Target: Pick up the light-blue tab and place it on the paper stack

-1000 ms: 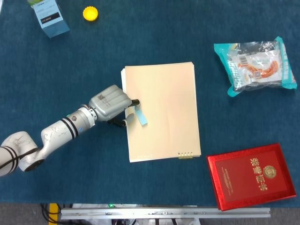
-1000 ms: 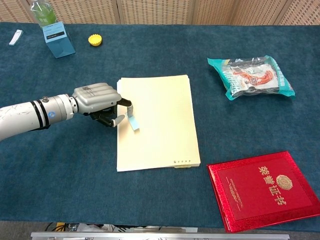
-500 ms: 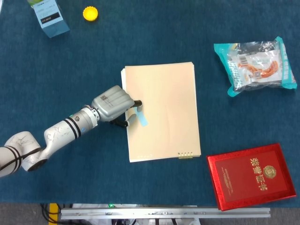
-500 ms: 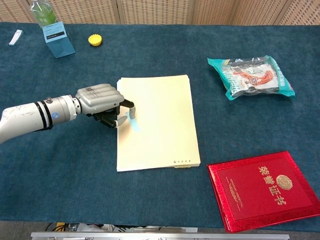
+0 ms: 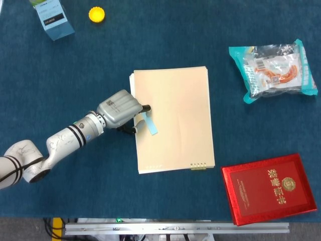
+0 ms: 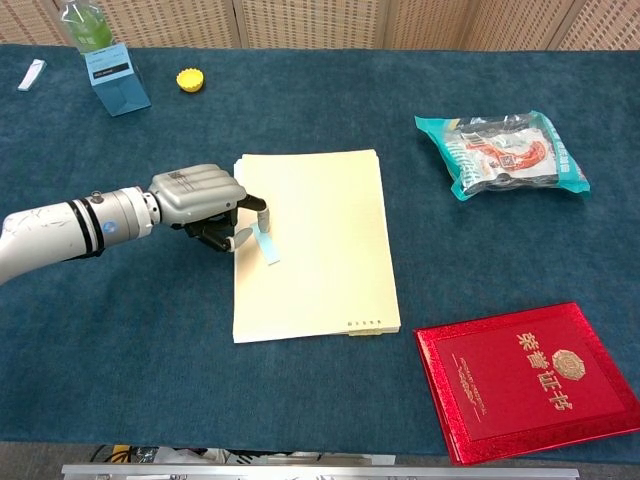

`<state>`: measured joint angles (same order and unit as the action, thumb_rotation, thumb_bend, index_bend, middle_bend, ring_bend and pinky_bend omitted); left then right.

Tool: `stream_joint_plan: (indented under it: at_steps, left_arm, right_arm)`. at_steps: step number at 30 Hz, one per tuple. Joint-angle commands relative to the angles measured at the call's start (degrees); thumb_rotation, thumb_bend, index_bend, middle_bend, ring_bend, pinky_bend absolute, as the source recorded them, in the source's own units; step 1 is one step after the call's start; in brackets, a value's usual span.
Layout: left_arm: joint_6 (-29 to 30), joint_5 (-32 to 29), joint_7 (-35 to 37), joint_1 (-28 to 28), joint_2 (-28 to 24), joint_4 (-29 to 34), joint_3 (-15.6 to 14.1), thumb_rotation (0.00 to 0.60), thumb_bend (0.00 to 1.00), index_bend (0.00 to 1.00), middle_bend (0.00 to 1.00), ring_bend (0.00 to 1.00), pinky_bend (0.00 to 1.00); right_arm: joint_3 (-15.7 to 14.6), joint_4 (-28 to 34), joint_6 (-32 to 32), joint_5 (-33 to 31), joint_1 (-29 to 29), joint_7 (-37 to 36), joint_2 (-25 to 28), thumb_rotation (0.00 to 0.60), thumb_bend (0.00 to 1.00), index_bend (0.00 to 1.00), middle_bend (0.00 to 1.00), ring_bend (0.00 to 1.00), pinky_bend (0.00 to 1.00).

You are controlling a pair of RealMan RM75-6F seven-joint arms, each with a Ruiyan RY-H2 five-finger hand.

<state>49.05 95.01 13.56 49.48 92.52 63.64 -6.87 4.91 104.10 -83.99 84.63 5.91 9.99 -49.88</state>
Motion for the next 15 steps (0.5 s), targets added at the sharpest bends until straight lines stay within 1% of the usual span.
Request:
stream_joint_plan:
  at_steps: [1,10,15]
  left_arm:
    - [0.1,0.0,0.1,0.0,0.0,-0.1,0.1,0.346,0.56,0.34,0.92,0.92,0.78]
    - [0.9,-0.2,0.4,-0.1,-1.4,0.6,0.5,0.356,0.56,0.34,0.92,0.92,0.78]
    - [0.4,-0.3,0.1,-0.3,-1.6,0.5,0.1,0.358,0.56,0.34,0.92,0.92,0.78]
  right_arm:
    - [0.0,0.0,-0.1,0.0,0.0,0.0,0.1,0.600,0.13,0.16,0.38,0.39,0.46]
    - [0.0,-0.1,0.1,0.0,0.0,-0.3,0.0,0.600,0.13,0.16,0.38,0.39,0.46]
    - [0.1,-0.1,0.1,0.1,0.1,-0.3,-0.1,0.600,0.13,0.16,0.38,0.39,0.46]
